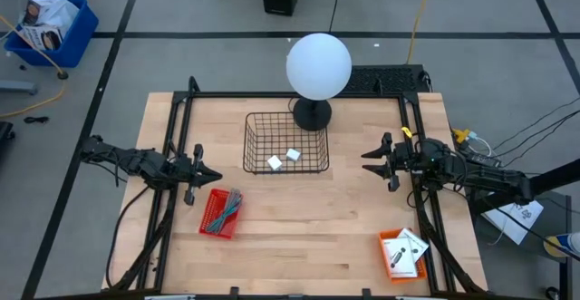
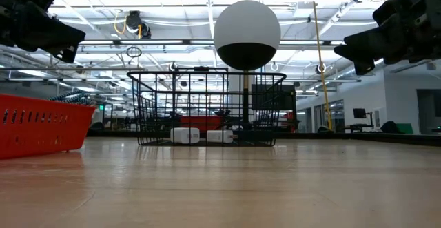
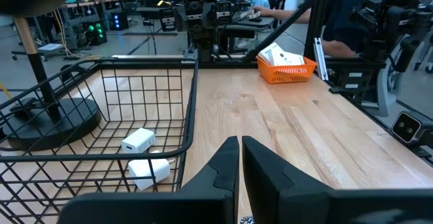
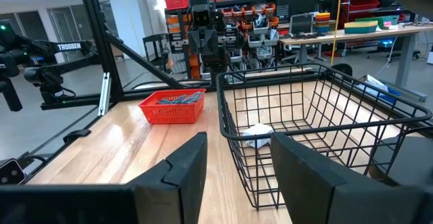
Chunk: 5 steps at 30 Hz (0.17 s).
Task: Pick and place items into bin
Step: Return to Home Position
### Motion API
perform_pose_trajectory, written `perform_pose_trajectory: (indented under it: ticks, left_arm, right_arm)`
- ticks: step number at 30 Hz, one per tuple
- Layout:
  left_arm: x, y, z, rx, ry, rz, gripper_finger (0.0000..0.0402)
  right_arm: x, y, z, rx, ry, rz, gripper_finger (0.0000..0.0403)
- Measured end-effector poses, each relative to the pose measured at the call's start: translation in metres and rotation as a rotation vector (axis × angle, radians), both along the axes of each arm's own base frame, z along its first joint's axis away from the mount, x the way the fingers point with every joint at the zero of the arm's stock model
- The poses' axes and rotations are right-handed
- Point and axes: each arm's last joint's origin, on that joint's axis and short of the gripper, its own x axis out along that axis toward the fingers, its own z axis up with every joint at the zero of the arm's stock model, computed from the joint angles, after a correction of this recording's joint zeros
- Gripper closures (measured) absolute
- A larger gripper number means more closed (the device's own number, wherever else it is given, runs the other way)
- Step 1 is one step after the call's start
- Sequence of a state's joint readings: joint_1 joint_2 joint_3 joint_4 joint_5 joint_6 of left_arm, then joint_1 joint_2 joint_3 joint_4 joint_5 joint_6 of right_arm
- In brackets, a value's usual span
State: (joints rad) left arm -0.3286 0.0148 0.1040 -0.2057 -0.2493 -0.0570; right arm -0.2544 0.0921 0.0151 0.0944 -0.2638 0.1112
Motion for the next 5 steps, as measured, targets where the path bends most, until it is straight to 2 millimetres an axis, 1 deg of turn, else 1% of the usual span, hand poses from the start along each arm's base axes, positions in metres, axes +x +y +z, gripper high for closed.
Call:
perform_pose_trajectory:
  ticks: [5]
  left_arm:
    - [0.0000, 0.0000, 0.0000, 0.000, 0.000, 0.000, 0.0378]
  right_arm:
    - [0.0000, 0.0000, 0.0000, 0.000, 0.000, 0.000, 0.0248]
